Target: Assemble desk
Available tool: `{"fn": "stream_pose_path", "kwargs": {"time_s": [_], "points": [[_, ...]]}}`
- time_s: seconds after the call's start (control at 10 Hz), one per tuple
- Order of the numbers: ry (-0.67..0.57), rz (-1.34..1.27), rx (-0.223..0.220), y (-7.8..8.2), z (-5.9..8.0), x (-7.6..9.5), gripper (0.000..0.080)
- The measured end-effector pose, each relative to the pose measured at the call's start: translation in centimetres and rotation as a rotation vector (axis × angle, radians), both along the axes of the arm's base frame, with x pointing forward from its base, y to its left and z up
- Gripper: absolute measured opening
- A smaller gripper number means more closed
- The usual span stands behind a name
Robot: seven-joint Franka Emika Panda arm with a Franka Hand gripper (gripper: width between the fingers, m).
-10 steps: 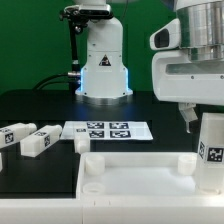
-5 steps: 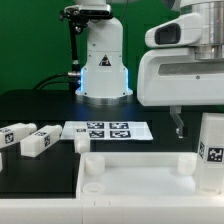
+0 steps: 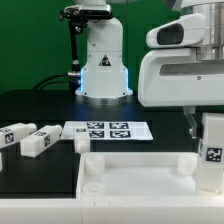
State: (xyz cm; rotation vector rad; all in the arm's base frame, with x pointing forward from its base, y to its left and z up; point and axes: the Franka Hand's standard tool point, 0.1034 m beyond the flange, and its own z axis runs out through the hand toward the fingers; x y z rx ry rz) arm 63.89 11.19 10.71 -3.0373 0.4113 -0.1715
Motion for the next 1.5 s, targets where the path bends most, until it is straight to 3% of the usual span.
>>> {"fn": "stream_pose_path", "kwargs": {"time_s": [0.3,0.5,0.8,1.1,1.3,1.4,1.5], "points": [[0.039,-0.554,0.058,-0.14,-0.09,-0.21,0.0285],[0.069,-0.911,0.125,-0.36,-0.17,-0.15,0.0285],[0.083,-1.071,0.148,-0.34,-0.19,-0.17,0.0285],[0.098,-1.453,0.254,0.05,-0.31,-0.32,0.0285],[0.088,-1.342,0.236,0.07,-0.28,-0.33,0.0285],[0.074,-1.208,0.220,0.10,-0.23,-0.29,0.0453],[0.055,-0.991,0.188,0.19,-0.03,-0.15,0.0453]]}}
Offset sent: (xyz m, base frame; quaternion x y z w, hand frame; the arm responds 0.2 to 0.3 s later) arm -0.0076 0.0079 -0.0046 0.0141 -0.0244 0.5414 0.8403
